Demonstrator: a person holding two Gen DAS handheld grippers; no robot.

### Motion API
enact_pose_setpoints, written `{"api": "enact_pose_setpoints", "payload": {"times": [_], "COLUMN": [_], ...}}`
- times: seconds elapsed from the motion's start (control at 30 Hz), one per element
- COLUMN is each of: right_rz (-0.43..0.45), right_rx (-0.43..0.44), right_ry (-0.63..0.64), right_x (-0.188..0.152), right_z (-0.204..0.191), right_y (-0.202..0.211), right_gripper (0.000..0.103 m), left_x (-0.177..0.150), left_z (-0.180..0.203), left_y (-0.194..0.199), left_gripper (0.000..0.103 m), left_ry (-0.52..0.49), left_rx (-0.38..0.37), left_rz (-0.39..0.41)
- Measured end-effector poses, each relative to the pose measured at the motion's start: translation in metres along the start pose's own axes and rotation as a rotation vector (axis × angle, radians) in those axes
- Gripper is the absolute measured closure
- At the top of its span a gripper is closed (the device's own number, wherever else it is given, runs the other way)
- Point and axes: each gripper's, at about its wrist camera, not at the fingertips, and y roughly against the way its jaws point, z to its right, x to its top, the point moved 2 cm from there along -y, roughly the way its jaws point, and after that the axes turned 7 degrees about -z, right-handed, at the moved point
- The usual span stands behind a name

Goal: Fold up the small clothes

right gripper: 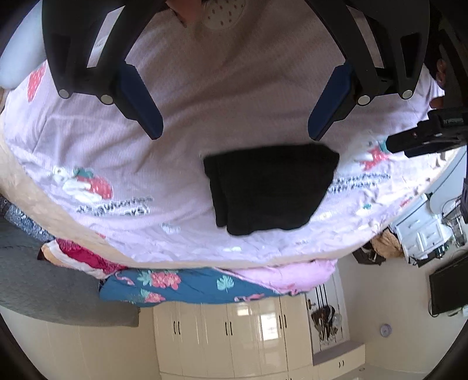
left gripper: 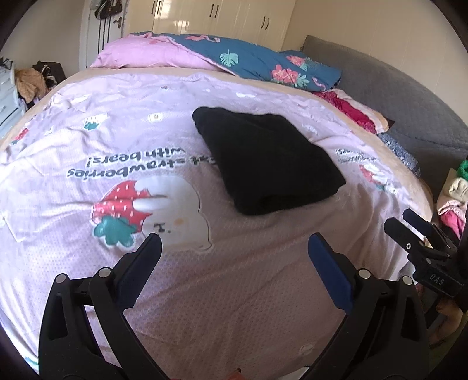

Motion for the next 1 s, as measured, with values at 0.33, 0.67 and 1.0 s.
{"api": "enact_pose_setpoints", "payload": {"times": [0.33,0.67,1.0], "right_rz": [-0.045,-0.052,-0.058], "right_rx": [-0.013,-0.012,-0.012], "right_ry": [0.007,-0.001,-0.002], "right_x": [-0.016,-0.015,-0.016], "right_z": [-0.005,-0.001,0.000], "right_y": [-0.012,-0.013,-0.014], "right_gripper": [0.004,0.004,0.004], "left_x": [-0.009,-0.010,-0.009], "left_z": [-0.003,-0.004,-0.003], "left_y": [-0.011,-0.010,-0.010], "left_gripper": [0.009,0.009,0.009], "left_ry": [0.009,0.015,0.017], "left_rx": [0.048,0.064,0.062], "left_rz": [-0.024,-0.028,-0.024]}}
